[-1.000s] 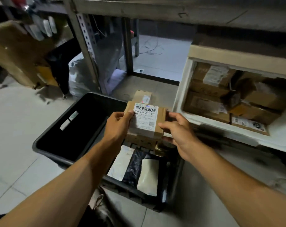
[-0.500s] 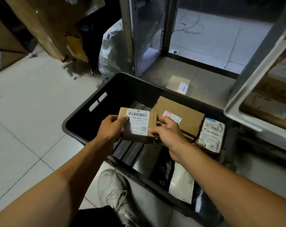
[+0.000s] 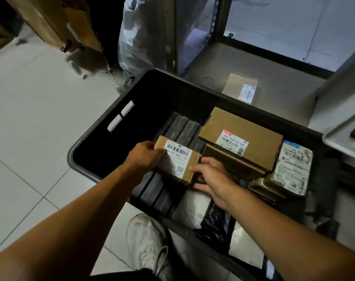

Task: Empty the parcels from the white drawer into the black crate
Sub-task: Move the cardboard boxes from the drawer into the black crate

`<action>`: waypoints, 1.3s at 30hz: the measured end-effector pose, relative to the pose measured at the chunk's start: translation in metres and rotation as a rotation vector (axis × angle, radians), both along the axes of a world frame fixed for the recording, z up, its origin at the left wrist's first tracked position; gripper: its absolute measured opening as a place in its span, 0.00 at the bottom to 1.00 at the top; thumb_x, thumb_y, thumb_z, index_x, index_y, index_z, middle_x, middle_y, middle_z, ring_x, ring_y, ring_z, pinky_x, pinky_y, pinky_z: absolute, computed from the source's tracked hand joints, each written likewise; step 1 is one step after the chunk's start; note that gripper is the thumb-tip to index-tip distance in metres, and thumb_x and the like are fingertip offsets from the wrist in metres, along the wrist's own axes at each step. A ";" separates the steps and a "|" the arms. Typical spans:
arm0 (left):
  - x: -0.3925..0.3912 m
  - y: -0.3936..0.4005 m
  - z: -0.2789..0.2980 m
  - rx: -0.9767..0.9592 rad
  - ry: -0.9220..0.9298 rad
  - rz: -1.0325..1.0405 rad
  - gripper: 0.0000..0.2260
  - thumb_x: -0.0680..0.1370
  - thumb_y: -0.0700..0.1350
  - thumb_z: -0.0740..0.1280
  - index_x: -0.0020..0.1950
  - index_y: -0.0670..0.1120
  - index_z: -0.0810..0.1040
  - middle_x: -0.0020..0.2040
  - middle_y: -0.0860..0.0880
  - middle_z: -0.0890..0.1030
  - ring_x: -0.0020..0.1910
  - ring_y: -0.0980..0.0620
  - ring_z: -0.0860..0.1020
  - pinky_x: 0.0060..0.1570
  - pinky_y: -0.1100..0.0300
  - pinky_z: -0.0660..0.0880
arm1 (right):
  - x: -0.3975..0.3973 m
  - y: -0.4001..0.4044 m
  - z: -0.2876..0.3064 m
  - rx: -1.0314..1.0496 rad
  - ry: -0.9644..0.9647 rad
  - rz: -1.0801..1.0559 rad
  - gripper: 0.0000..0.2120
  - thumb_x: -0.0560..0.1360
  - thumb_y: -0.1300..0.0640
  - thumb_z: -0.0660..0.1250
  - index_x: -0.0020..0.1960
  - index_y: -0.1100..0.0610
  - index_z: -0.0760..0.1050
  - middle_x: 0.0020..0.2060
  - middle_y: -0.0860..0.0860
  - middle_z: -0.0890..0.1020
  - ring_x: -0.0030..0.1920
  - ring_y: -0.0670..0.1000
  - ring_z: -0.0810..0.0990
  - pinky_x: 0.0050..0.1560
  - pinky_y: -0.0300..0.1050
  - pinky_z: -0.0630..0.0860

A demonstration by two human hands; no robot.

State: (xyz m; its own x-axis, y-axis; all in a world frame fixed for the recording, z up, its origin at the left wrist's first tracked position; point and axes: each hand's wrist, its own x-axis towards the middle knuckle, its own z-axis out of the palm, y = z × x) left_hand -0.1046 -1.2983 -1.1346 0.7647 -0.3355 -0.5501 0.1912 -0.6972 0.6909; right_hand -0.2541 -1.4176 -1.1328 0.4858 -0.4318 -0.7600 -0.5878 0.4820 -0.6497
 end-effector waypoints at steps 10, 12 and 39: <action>0.009 -0.009 -0.025 0.069 -0.042 -0.033 0.09 0.75 0.47 0.72 0.50 0.43 0.82 0.45 0.42 0.84 0.45 0.42 0.82 0.39 0.56 0.75 | 0.008 -0.005 -0.013 0.067 -0.014 -0.035 0.24 0.77 0.62 0.69 0.70 0.51 0.68 0.55 0.50 0.77 0.48 0.44 0.75 0.57 0.48 0.77; 0.006 -0.009 -0.026 0.050 -0.037 -0.035 0.11 0.72 0.50 0.72 0.49 0.44 0.82 0.44 0.44 0.84 0.44 0.43 0.83 0.41 0.53 0.78 | 0.008 -0.005 -0.014 0.064 -0.022 -0.050 0.25 0.77 0.62 0.69 0.72 0.51 0.68 0.59 0.52 0.76 0.47 0.43 0.74 0.58 0.47 0.76; -0.062 -0.059 0.006 -0.075 -0.040 -0.192 0.08 0.76 0.44 0.73 0.53 0.44 0.77 0.46 0.46 0.83 0.41 0.52 0.82 0.35 0.62 0.79 | -0.083 -0.045 0.029 -0.070 -0.029 -0.049 0.23 0.78 0.60 0.68 0.71 0.50 0.70 0.57 0.49 0.80 0.57 0.51 0.78 0.62 0.48 0.75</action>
State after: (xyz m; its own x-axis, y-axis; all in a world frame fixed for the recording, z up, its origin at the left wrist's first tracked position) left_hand -0.1667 -1.3572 -1.1285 0.7033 -0.5161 -0.4888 0.0308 -0.6649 0.7463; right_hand -0.3371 -1.4624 -1.1040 0.4838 -0.5072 -0.7132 -0.5454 0.4626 -0.6989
